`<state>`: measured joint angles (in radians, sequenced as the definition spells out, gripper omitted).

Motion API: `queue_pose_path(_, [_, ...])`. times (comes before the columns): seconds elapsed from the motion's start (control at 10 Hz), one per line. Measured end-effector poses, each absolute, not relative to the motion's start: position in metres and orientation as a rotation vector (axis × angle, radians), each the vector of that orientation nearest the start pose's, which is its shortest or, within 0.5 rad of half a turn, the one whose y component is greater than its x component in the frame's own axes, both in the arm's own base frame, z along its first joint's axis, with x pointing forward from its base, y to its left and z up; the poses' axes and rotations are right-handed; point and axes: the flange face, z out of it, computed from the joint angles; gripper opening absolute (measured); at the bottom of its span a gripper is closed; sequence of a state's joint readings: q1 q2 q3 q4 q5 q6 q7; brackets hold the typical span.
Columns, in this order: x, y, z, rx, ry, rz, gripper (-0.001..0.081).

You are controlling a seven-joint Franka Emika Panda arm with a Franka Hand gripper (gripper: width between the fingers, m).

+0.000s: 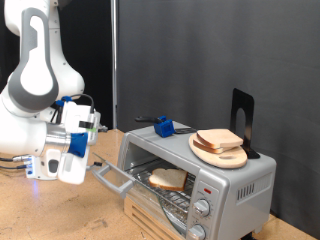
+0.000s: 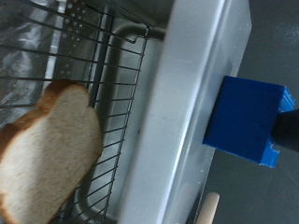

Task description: Make a piece of toast with the oven

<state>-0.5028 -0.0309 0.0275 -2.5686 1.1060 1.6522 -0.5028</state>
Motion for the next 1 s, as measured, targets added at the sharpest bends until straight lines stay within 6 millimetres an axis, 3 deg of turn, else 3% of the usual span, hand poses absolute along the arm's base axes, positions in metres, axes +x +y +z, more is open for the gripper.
queue_pose_path(0.5, [0.381,-0.059,0.283,-1.816,0.688,0.160,0.0806])
queue_pose_path(1.0, [0.398,-0.046,0.284,-1.834,0.740,0.089,0.0806])
